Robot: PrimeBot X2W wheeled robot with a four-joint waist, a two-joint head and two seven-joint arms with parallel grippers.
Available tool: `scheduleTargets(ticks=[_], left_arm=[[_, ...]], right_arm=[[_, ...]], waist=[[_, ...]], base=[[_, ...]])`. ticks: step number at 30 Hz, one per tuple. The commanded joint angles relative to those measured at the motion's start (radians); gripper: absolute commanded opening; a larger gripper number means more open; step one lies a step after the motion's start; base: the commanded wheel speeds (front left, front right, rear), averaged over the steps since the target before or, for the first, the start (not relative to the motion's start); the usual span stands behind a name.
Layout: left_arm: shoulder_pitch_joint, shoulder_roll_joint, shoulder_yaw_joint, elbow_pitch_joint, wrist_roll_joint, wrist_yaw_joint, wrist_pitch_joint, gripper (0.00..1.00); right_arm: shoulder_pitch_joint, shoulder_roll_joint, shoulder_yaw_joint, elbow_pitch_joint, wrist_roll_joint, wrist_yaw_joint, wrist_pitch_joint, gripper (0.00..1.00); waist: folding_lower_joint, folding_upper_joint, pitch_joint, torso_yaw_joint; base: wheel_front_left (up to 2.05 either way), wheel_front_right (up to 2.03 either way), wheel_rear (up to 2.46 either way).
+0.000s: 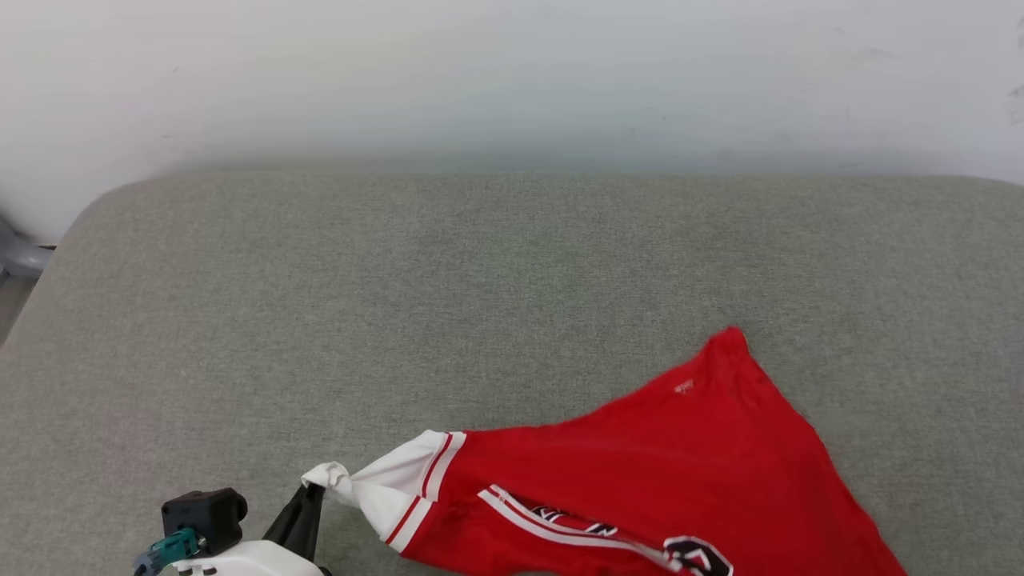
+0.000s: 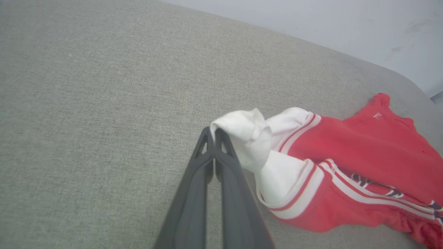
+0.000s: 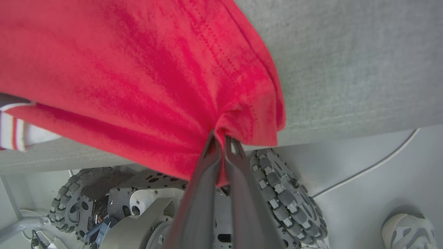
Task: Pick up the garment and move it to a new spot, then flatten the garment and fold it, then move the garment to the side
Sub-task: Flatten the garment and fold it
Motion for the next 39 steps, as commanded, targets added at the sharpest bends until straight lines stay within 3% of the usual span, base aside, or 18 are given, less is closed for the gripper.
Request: scheduleTargets(ticks=[1, 3, 6, 12, 16, 19, 24, 28, 32, 39], left_arm=[[0.01, 0.004, 0.003, -0.002, -0.004, 0.004, 0.006, 0.0], [0.012, 0.004, 0.003, -0.004, -0.007, 0.005, 0.004, 0.0], [0.011, 0.005, 0.001, -0.006, -0.008, 0.006, 0.007, 0.0], [-0.018, 0.004, -0.008, -0.01, 0.001, -0.002, 0.013, 0.0], [-0.048, -0.007, -0.014, -0.007, 0.007, -0.008, 0.004, 0.0], [-0.076, -0.016, -0.019, -0.002, 0.01, -0.016, -0.003, 0.0], [-0.116, -0.028, -0.03, 0.0, 0.022, -0.026, -0.012, 0.0], [-0.173, -0.048, -0.056, -0.001, 0.038, -0.048, -0.016, 0.0], [-0.197, -0.062, -0.068, 0.015, 0.035, -0.07, -0.026, 0.0], [-0.268, -0.096, -0.092, 0.057, 0.047, -0.102, -0.048, 0.0]], right_arm=[[0.019, 0.009, 0.002, -0.003, -0.004, -0.001, -0.012, 0.25], [0.029, 0.022, 0.001, -0.004, 0.002, -0.001, -0.05, 1.0], [0.007, 0.029, 0.005, -0.013, 0.001, -0.001, -0.157, 1.0], [-0.09, 0.033, 0.013, -0.02, -0.029, -0.001, -0.503, 1.0], [-0.17, -0.016, 0.078, 0.017, -0.033, -0.001, -0.678, 1.0], [-0.242, -0.061, 0.129, 0.076, -0.027, -0.001, -0.734, 1.0], [-0.356, -0.128, 0.205, 0.18, -0.006, -0.001, -0.675, 1.0], [-0.513, -0.227, 0.333, 0.269, 0.048, -0.001, -0.458, 1.0], [-0.586, -0.281, 0.413, 0.294, 0.072, -0.001, -0.332, 1.0], [-0.746, -0.367, 0.563, 0.393, 0.089, -0.001, -0.207, 1.0]], waist=[[0.0002, -0.0001, -0.004, -0.004], [0.0002, -0.0001, -0.006, -0.007], [0.0002, -0.0001, -0.007, -0.013], [0.0002, -0.0001, 0.018, -0.01], [0.0002, -0.0001, 0.041, 0.003], [0.0002, -0.0001, 0.059, 0.018], [0.0002, -0.0001, 0.084, 0.041], [0.0002, -0.0001, 0.128, 0.083], [0.0002, -0.0001, 0.141, 0.106], [0.0002, -0.0001, 0.194, 0.151]], base=[[0.0, 0.0, 0.0], [0.0, 0.0, 0.0], [0.0, 0.0, 0.0], [0.0, 0.0, 0.0], [0.0, 0.0, 0.0], [0.0, 0.0, 0.0], [0.0, 0.0, 0.0], [0.0, 0.0, 0.0], [0.0, 0.0, 0.0], [0.0, 0.0, 0.0]])
